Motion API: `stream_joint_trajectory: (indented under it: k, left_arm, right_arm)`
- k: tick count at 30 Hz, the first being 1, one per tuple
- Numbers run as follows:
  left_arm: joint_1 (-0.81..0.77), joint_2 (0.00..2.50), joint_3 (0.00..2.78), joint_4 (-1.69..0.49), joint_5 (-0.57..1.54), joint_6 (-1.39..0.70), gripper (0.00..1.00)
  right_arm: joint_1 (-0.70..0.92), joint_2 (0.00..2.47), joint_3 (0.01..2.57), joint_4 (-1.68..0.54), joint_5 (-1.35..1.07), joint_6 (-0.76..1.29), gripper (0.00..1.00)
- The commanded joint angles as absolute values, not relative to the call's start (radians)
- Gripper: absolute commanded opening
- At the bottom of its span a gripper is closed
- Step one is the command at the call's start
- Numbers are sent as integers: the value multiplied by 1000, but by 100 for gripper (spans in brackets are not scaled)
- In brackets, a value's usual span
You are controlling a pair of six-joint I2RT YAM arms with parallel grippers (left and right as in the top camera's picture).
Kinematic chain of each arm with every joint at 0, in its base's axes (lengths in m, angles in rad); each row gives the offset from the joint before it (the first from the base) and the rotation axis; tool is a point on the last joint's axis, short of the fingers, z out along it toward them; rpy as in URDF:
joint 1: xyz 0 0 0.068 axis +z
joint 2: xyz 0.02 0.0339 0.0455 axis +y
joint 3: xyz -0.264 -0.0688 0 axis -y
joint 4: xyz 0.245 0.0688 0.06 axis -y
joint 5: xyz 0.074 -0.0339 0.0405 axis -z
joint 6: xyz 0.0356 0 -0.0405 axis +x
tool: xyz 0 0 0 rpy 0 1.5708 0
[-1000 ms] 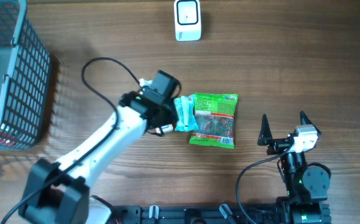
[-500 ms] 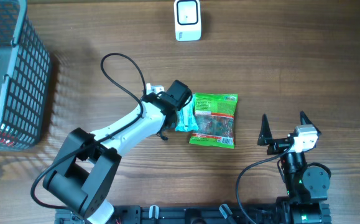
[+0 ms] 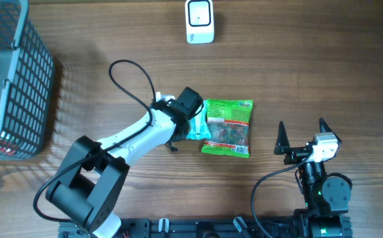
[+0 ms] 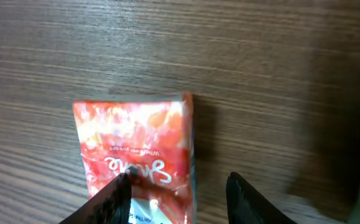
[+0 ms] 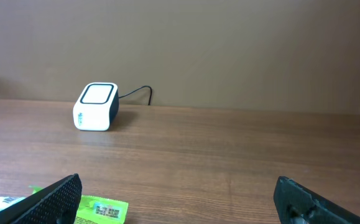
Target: Scan the item barcode
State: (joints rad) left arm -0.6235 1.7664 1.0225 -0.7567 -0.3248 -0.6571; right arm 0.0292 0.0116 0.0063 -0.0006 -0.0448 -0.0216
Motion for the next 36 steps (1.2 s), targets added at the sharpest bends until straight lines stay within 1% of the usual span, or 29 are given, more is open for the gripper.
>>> stream_joint_trajectory:
  k: [1,2,4,5,7,8,9,10,11,13,17,19,22,23,26,29,33,36]
  left_arm:
    - [-623,1769,974,-744,-331,-667,47]
    - [-623,1769,968,-744,-331,-667,45]
    - [-623,1769,967,-745,-331,-666,31]
    - [-623,1769,967,-745,-331,-666,26]
    - [-623,1769,967,-755,-331,-666,26]
    - [-623,1769,967,-756,-331,-666,30]
    - [-623,1769,967,-756,-331,-666,30]
    - [-623,1769,967,-756,-330,-667,27]
    - [-623,1769,967,-756,-330,-667,24]
    - [-623,1769,967,-756,-330,-666,4]
    - [-598,1713,1044,-797,-330,-665,4]
    - [-561,1639,1104,-812,-279,-665,4]
    - [-466,1544,1115,-797,-51,-658,4]
    - [-423,1537,1114,-794,74,-631,4]
    - [-350,1537,1092,-738,349,-491,4]
    - [-311,1537,1042,-659,488,-393,4]
    - [-272,1537,995,-640,680,-220,4]
    - [-249,1537,962,-642,688,-177,4]
  right_arm:
    - [27,5,5,2,-53,-26,100]
    - [27,5,5,2,-53,-26,100]
    - [27,5,5,2,-53,-26,100]
    - [27,5,5,2,-53,-26,100]
    - [27,5,5,2,-53,-25,100]
    - [27,5,5,2,-53,-26,100]
    - [27,5,5,2,-53,-26,100]
    - [27,5,5,2,-53,-26,100]
    - [27,5,5,2,-53,-26,100]
    - [27,5,5,2,-53,-26,100]
    - [27,5,5,2,-53,-25,100]
    - [27,5,5,2,-54,-26,100]
    - [27,5,5,2,-53,-26,100]
    - [27,5,5,2,-54,-26,100]
    - [27,5,5,2,-54,-26,100]
    - [27,5,5,2,-53,-25,100]
    - [27,5,5,2,-53,-25,100]
    - [27,5,5,2,-54,-26,100]
